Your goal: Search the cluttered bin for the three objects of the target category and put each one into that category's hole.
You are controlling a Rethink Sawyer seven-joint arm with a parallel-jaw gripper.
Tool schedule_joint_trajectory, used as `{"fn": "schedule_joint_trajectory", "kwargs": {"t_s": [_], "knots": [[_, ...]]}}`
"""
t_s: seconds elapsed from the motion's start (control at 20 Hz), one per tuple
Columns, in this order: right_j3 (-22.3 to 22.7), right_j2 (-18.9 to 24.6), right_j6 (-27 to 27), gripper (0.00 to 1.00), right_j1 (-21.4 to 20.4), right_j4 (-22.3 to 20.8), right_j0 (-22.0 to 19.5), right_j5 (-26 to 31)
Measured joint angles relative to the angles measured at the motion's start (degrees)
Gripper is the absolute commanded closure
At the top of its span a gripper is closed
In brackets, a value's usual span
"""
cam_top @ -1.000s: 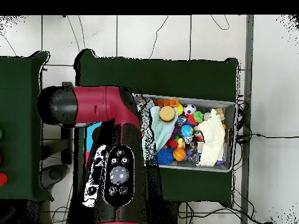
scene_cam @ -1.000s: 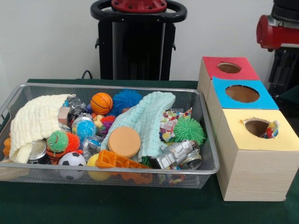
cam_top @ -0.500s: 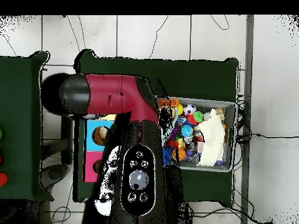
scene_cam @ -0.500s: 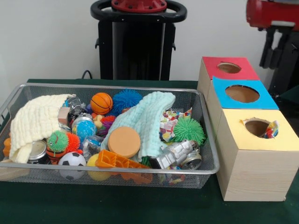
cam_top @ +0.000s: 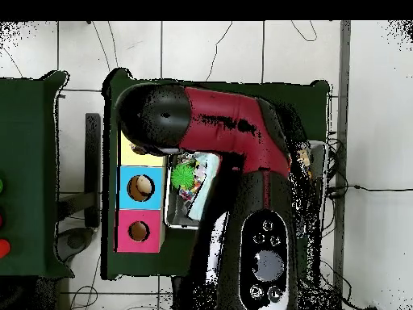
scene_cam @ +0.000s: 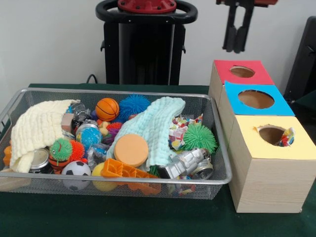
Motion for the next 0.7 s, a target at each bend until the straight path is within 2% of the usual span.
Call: {"fn": "schedule_joint_trajectory", "kwargs": {"t_s": [0.3, 0.35, 0.7], "knots": [[0.0, 0.0, 0.0, 1.00, -0.1, -3.3, -0.4, -0.1], [0.0, 0.0, 0.0, 0.00, -0.1, -4.7, 0.1, -0.4], [0.0, 0.0, 0.0, 0.00, -0.1, -6.5, 1.2, -1.3]]}}
